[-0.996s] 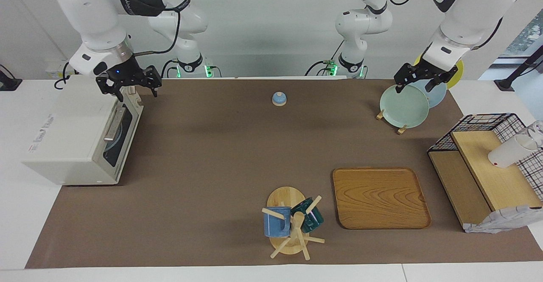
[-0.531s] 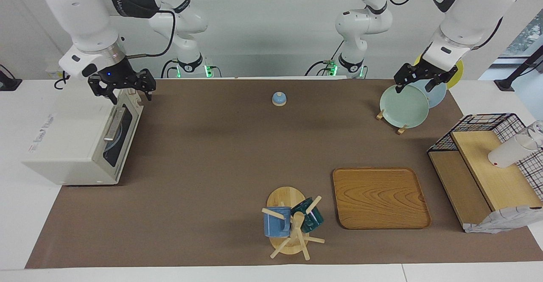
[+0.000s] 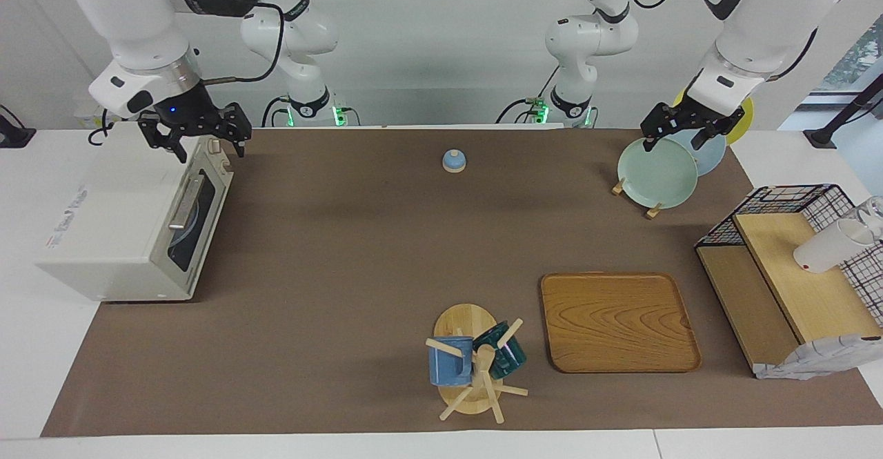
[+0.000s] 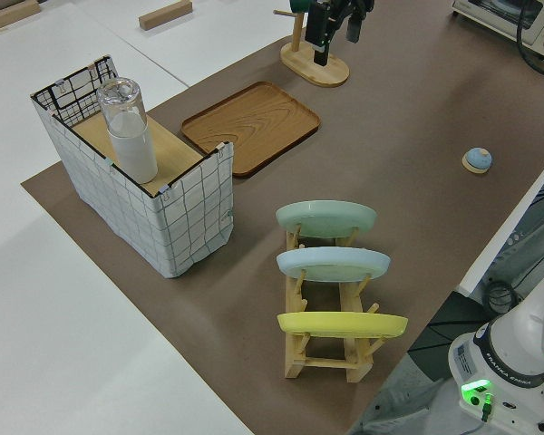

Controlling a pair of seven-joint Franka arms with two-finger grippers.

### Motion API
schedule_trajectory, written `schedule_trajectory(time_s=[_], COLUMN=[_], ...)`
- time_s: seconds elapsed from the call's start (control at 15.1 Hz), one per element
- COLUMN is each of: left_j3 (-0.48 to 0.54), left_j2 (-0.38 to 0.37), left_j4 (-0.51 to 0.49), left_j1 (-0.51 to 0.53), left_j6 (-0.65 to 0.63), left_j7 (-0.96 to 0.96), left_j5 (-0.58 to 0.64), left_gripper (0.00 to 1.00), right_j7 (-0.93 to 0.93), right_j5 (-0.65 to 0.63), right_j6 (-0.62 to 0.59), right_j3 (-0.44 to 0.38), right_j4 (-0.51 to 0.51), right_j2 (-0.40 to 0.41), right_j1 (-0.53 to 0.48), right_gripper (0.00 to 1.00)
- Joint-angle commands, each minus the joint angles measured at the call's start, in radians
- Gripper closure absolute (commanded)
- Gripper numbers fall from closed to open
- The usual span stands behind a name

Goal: Put eggplant into oven

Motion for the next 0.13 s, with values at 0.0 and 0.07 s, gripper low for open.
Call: schedule_trajectory(time_s=[0.0, 0.07], left_j3=[0.008, 0.008], left_j2=[-0.014, -0.014], left_j4=[-0.004, -0.004], left_j1=[-0.006, -0.006], left_j6=[-0.009, -0.009], left_j7=[0.007, 0.007], left_j5=[0.0, 0.0], left_gripper=[0.0, 0.0], right_j7=[0.015, 0.015], right_j5=[0.027, 0.027], right_j6=[0.018, 0.017], right_j3=[0.0, 0.0], right_j4=[-0.02, -0.02], right_j2=[-0.013, -0.013], right_j1=[-0.007, -0.007], right_gripper=[0.0, 0.0])
